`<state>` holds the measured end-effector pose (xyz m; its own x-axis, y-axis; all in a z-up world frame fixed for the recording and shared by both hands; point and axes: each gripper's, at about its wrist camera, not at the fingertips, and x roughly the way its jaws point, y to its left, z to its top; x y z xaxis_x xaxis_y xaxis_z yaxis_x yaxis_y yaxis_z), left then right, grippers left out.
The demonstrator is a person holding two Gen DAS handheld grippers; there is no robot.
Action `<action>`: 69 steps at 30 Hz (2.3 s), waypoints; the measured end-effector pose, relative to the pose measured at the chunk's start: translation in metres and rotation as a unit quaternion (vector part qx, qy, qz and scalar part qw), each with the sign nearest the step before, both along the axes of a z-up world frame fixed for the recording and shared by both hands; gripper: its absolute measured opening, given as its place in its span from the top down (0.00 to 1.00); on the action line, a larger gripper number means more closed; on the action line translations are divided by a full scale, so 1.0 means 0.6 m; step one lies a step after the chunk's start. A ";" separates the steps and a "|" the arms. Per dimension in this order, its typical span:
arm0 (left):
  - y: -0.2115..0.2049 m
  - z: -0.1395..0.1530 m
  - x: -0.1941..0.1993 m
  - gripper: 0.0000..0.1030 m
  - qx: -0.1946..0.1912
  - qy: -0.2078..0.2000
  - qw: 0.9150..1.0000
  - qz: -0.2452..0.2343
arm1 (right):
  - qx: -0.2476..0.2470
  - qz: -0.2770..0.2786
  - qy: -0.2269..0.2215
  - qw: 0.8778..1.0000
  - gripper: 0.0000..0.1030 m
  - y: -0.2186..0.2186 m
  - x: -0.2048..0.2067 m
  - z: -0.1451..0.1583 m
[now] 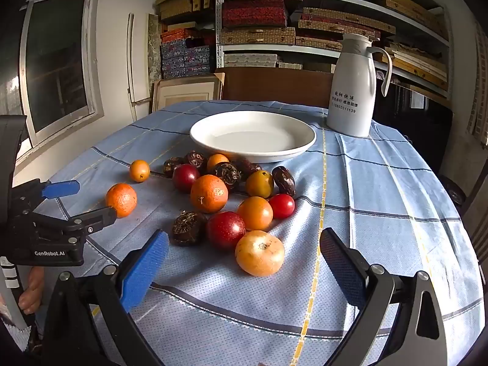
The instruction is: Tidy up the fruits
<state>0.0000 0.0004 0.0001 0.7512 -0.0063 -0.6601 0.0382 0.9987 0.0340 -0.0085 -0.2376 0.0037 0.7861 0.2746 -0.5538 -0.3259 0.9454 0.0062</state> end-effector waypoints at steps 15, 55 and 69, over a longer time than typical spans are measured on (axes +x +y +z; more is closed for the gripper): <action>0.010 -0.008 0.009 0.04 -0.010 0.013 1.000 0.005 | 0.000 0.000 0.003 1.000 0.03 0.001 0.002 -0.001; 0.014 -0.011 0.008 0.04 -0.019 0.021 1.000 0.010 | -0.002 0.001 0.007 1.000 0.03 0.003 0.002 -0.001; 0.015 -0.011 0.009 0.04 -0.021 0.023 0.999 0.010 | -0.002 0.001 0.007 1.000 0.03 0.004 0.003 -0.001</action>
